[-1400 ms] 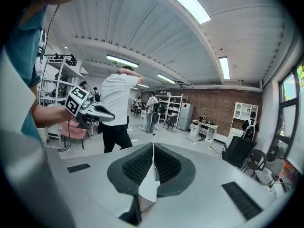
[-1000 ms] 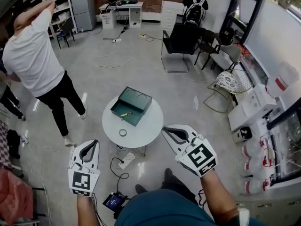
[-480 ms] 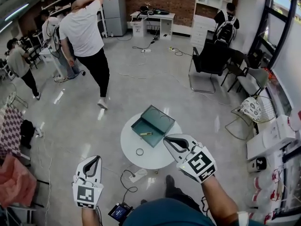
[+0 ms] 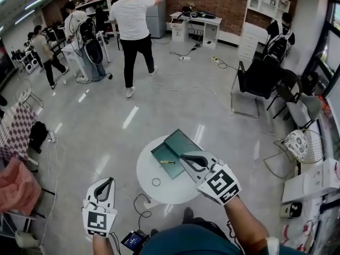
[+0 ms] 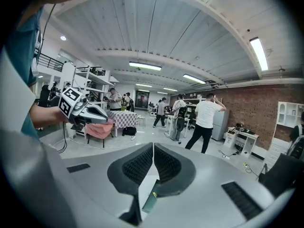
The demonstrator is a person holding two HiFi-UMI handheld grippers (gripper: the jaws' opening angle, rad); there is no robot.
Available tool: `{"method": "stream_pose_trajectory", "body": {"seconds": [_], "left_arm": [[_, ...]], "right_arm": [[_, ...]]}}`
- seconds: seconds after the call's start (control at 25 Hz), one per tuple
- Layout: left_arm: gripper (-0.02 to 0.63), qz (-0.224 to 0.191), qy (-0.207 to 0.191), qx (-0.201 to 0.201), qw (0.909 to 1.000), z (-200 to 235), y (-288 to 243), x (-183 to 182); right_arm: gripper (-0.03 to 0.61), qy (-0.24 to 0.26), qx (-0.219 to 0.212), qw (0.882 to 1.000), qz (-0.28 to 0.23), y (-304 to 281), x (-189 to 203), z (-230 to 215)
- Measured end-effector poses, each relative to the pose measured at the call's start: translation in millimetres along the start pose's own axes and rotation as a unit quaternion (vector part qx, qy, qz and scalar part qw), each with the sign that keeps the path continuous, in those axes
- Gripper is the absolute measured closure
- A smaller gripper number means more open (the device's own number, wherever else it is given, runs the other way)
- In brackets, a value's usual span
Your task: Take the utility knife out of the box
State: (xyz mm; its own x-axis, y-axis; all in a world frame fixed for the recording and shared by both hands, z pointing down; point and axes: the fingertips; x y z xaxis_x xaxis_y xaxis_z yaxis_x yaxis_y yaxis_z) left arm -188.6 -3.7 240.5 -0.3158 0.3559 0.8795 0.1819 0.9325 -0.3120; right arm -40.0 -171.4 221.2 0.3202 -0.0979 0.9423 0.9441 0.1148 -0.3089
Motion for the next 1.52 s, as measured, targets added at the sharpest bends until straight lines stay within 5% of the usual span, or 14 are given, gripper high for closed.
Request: {"method": "stream_pose_trajectory", "body": {"seconds": [0.4, 0.76, 1.52], "left_arm": [[0.595, 0.025, 0.011, -0.040, 0.9988, -42, -54, -19], [0.595, 0.052, 0.015, -0.034, 0.9980, -40, -67, -5], [0.595, 0.006, 0.020, 0.096, 0.9951, 2, -170, 48]], "right_arm": [[0.539, -0.002, -0.063, 0.998, 0.005, -14, 48, -69], [0.540, -0.023, -0.081, 0.996, 0.022, -42, 72, -75], [0.538, -0.056, -0.014, 0.993, 0.106, -109, 124, -71]]}}
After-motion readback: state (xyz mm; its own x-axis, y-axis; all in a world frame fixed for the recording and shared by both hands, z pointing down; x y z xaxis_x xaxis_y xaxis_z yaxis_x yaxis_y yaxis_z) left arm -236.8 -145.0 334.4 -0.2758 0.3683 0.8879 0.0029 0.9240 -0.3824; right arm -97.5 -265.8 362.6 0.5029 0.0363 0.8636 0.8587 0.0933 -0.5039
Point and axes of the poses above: the fingertips, and each gripper's own axes: y backward along the fingers, z to its left, x out of its underside
